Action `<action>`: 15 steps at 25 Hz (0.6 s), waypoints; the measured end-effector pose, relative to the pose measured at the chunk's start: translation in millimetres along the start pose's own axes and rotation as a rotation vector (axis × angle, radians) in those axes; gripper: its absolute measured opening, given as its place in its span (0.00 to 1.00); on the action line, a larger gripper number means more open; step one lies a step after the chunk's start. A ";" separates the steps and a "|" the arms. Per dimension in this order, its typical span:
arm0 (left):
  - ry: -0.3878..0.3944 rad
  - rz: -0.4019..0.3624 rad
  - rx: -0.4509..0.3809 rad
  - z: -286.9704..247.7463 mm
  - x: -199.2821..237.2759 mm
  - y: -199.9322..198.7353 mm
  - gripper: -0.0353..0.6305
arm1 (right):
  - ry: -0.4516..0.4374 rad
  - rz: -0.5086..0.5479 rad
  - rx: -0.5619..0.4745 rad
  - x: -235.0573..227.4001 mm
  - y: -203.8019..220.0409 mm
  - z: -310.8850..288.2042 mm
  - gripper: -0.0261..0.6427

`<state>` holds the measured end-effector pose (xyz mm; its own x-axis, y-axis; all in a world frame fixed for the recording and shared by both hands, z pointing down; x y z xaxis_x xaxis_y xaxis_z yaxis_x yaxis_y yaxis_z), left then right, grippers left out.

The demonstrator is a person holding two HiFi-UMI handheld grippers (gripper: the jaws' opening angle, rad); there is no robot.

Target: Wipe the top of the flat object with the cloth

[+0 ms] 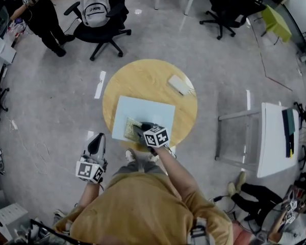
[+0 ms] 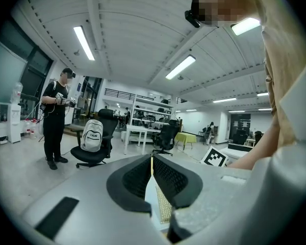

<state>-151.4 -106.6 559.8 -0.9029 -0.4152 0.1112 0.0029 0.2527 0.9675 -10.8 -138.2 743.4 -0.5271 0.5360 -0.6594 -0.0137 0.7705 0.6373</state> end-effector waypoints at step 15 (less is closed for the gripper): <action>0.145 -0.036 -0.022 -30.1 -59.4 -7.7 0.08 | 0.168 -0.045 -0.066 -38.8 48.7 125.7 0.13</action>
<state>-84.9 -110.2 552.6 -0.8311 -0.5459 0.1064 -0.0173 0.2165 0.9761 115.8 -78.1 749.9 -0.6593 0.4323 -0.6152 -0.0933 0.7648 0.6375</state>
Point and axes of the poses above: the fingertips, and each gripper's own axes: z backward along the fingers, x to its left, y out of its underside, the point moved 1 cm from there along z, backward along the fingers, and after that the axes turned 12 degrees about -y, right-handed, at the moved point
